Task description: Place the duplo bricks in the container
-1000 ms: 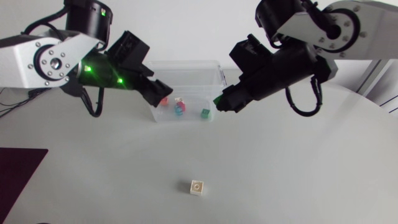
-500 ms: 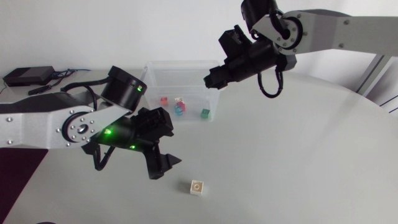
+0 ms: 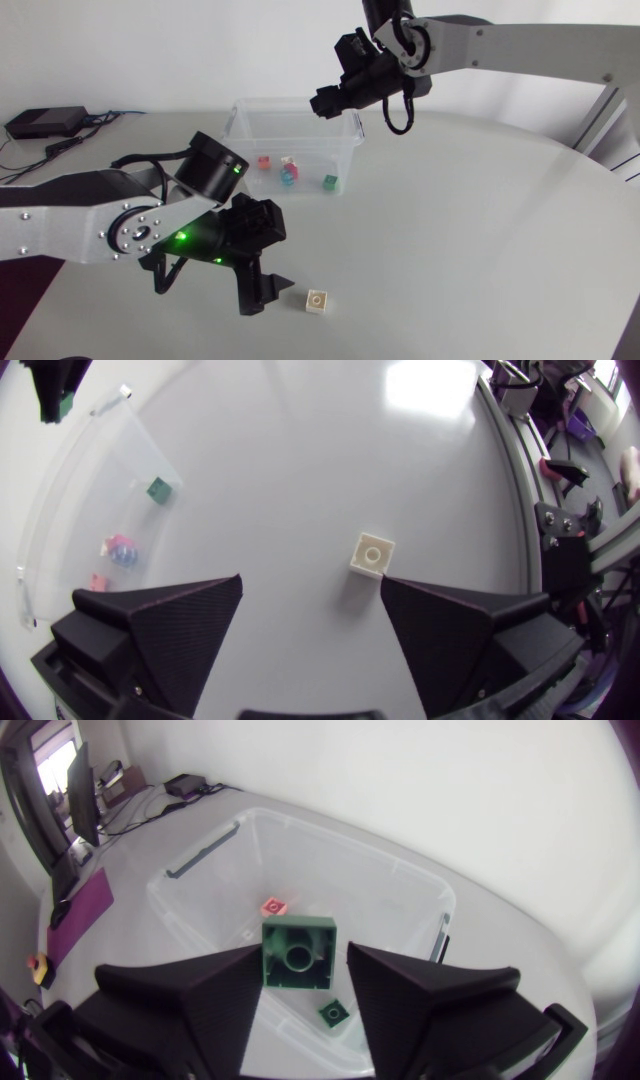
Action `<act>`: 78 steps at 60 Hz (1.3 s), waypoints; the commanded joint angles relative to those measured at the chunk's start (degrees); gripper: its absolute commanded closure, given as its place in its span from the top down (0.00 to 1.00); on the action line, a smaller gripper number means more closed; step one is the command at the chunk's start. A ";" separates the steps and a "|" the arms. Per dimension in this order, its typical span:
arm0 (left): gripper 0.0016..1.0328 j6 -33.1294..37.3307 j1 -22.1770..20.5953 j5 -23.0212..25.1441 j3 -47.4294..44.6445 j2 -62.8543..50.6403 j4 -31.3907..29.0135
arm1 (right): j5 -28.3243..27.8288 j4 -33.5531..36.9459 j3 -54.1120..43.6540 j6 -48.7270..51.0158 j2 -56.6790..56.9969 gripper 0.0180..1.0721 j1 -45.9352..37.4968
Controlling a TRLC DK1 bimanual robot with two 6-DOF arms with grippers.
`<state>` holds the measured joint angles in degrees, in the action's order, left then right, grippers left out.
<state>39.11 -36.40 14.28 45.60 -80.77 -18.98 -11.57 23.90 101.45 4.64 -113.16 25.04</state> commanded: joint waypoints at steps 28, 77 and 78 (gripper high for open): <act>0.89 5.36 -8.16 -5.67 -1.04 -5.62 -0.18 | -7.24 -2.63 -28.50 4.94 26.42 0.96 -9.92; 0.63 11.34 -12.11 -9.89 15.74 -23.91 -10.02 | -13.39 -2.02 -68.40 12.14 59.55 0.96 -13.96; 0.63 11.34 -12.20 -9.89 15.83 -24.17 -10.11 | -13.48 -2.02 -68.40 12.14 59.55 0.96 -13.96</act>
<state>48.71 -47.86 4.38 59.55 -102.98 -28.21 -24.27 21.47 34.59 15.53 -54.22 11.51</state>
